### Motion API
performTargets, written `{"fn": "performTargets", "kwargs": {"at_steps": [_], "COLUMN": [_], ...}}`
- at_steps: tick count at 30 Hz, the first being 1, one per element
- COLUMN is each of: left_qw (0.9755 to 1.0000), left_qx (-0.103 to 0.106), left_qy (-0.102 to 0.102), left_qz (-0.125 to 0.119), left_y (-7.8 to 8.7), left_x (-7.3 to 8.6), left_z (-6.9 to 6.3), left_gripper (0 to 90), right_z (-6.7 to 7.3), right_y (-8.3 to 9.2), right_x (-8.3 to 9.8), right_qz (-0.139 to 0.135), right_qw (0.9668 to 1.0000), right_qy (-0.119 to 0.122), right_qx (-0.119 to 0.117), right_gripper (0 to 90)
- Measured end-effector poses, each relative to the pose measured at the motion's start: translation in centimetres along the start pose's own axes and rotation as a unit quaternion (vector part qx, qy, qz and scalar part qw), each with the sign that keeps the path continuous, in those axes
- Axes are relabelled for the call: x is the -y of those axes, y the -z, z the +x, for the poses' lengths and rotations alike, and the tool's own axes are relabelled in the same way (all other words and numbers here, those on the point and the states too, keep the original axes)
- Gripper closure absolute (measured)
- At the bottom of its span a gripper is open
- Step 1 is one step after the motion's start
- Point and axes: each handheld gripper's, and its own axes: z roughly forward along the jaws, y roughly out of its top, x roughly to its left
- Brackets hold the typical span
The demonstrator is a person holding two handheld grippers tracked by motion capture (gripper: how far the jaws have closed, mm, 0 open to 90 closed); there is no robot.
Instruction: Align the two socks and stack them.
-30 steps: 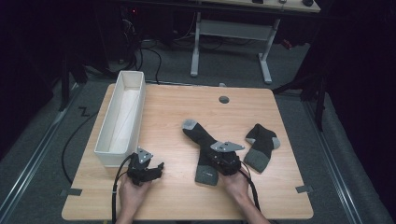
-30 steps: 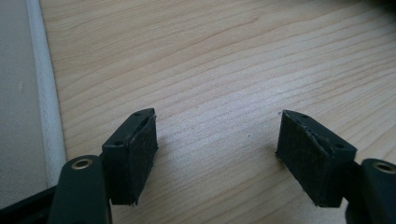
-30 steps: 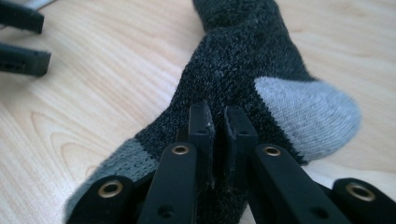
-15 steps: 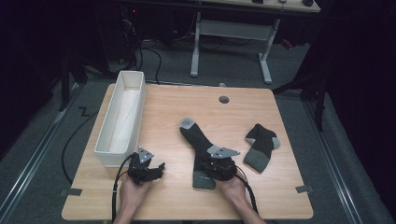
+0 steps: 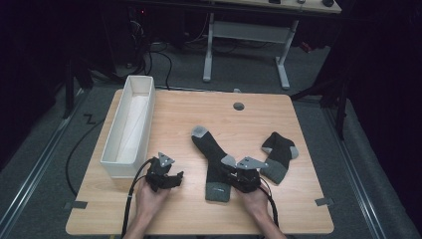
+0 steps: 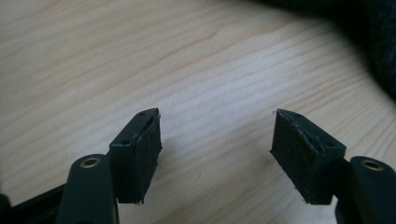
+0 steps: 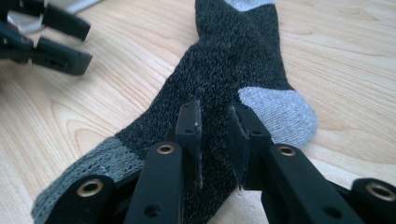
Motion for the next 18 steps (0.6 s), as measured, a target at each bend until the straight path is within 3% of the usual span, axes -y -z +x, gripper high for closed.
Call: {"fn": "performTargets", "kwargs": {"at_steps": [7,9,10,11,18], "left_qw": [0.9993,0.9986,0.9986,0.9985,0.9971], "left_qx": [0.027,0.036,0.036,0.039,0.062], "left_qy": [0.021,0.035,0.035,0.034,0.034], "left_qz": [-0.013,-0.018,-0.018,-0.017,-0.029], "left_y": [-0.5,-0.9,-0.9,-1.3,-2.4], "left_x": [-1.8,-2.6,-2.6,-2.9,-3.6], "left_z": [-1.9,-2.5,-2.5,-3.0,-4.9], "left_gripper": [34.3,34.8,34.8,34.7,35.1], "right_z": [0.0,0.2,0.2,0.6,1.0], "right_y": [-0.9,-1.7,-1.7,-2.0,-2.2], "right_x": [-0.2,0.0,0.0,0.2,0.1], "right_qz": [0.014,0.036,0.036,0.04,0.048], "right_qw": [0.9998,0.9989,0.9989,0.9985,0.998], "right_qy": [0.003,0.009,0.009,0.029,0.03], "right_qx": [-0.011,-0.028,-0.028,-0.025,-0.028], "right_gripper": [69.3,66.4,66.4,65.9,65.1]}}
